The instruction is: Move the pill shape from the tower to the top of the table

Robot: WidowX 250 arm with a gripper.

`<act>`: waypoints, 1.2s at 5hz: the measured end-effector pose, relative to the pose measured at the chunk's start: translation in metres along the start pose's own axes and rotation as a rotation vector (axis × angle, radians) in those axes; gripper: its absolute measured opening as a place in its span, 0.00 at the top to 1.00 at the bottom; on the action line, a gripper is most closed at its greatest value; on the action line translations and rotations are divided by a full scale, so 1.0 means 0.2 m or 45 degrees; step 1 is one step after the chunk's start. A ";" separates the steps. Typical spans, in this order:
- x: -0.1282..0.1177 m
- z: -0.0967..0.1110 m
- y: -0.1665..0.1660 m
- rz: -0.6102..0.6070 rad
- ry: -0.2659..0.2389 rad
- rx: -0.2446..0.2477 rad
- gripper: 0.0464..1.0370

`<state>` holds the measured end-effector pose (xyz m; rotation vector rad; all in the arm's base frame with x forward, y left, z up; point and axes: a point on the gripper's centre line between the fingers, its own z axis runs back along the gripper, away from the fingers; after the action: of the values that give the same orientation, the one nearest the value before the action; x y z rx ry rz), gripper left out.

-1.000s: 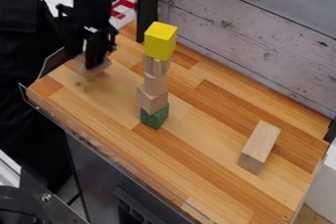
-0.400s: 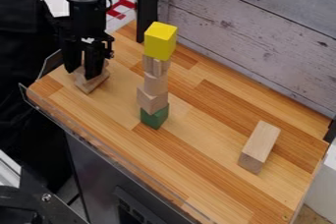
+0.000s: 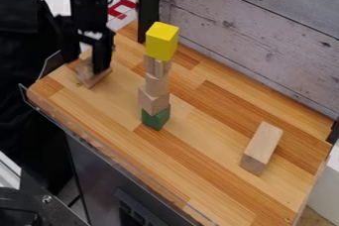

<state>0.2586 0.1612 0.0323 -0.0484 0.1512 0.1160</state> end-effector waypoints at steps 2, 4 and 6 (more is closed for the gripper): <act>-0.08 0.50 -0.05 -0.016 -0.215 0.105 0.04; -0.20 0.70 -0.16 -0.036 -0.150 0.149 0.04; -0.28 0.58 -0.28 -0.066 -0.022 0.095 0.04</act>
<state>0.2265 0.1067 0.1586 0.0232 0.1366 0.0593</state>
